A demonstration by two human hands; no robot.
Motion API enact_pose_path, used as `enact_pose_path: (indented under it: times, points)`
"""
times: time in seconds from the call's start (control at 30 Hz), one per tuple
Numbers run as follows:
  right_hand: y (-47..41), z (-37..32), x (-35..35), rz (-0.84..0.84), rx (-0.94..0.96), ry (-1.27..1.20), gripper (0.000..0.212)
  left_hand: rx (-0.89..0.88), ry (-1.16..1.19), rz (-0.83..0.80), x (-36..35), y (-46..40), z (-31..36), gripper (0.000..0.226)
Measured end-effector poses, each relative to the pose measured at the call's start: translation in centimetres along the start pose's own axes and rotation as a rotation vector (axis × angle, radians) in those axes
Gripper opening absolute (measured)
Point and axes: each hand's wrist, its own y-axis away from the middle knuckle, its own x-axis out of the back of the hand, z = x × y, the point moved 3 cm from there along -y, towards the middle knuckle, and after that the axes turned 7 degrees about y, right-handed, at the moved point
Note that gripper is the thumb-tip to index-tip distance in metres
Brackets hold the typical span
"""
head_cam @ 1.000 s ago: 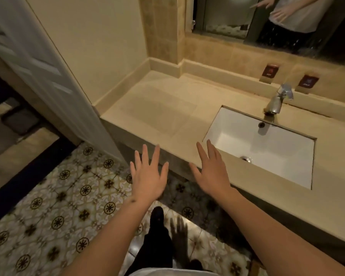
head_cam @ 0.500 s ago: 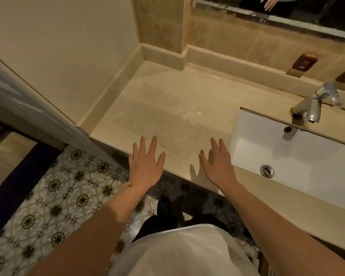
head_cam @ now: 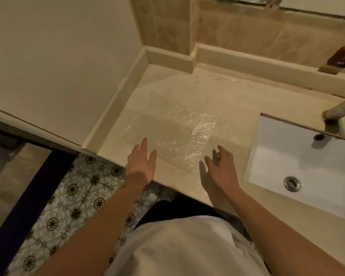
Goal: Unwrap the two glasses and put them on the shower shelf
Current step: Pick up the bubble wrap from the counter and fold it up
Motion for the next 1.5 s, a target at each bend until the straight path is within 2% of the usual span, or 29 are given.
enact_pose_path:
  times: [0.13,0.2,0.27,0.37,0.5,0.67,0.77,0.97,1.2,1.27,1.33,1.4,1.43,1.5]
  points:
    - [-0.7,-1.2,-0.1,0.035,-0.072,-0.101,0.067,-0.012,0.305,0.041,1.8,-1.8,0.2,0.058]
    - [-1.3,-1.7,-0.1,0.058,-0.102,-0.112,0.066,-0.023,0.345,0.013,2.4,-3.7,0.3,0.057]
    - [-1.9,-2.1,-0.3,0.094,-0.131,-0.108,0.066,-0.071,0.283,-0.022,2.8,-5.8,0.5,0.058]
    - [-2.6,-2.9,-1.0,0.153,-0.186,-0.112,0.066,-0.29,0.126,-0.038,3.1,-8.4,1.0,0.06]
    - [-3.0,-4.3,-2.6,0.19,-0.236,-0.116,0.067,-0.285,0.208,-0.216,3.3,-12.1,1.0,0.065]
    - [-2.8,-6.7,-5.1,0.231,-0.291,-0.151,0.066,-0.404,-0.036,-0.304,3.1,-15.6,1.8,0.065]
    - [-2.0,-8.0,-6.5,0.266,-0.344,-0.252,0.065,-0.48,-0.145,-0.342,2.7,-16.7,3.0,0.064]
    - [-1.6,-8.9,-8.1,0.341,-0.425,-0.308,0.051,-0.615,-0.31,-0.438,1.1,-17.9,6.3,0.064]
    - [-1.6,-8.4,-11.9,0.357,-0.432,-0.623,0.068,-0.817,-0.532,-0.538,0.4,-18.9,9.1,0.063]
    - [-1.4,-8.4,-13.4,0.418,-0.522,-0.8,0.051,-0.908,-0.597,-0.574,0.3,-19.8,10.4,0.063]
    - [-0.9,-9.0,-15.2,0.501,-0.598,-1.125,0.025,-0.978,-0.662,-0.614,0.0,-20.5,11.3,0.063]
    - [-0.6,-9.5,-17.2,0.535,-0.644,-1.428,0.013,-1.058,-0.772,-0.656,-0.5,-21.1,11.9,0.063]
    - [-0.2,-10.0,-18.2,0.513,-0.657,-1.494,0.023,-1.113,-0.834,-0.681,-0.8,-21.1,11.9,0.063]
    - [0.6,-10.6,-20.2,0.523,-0.671,-1.551,0.058,-1.217,-0.926,-0.726,-1.3,-21.1,11.5,0.062]
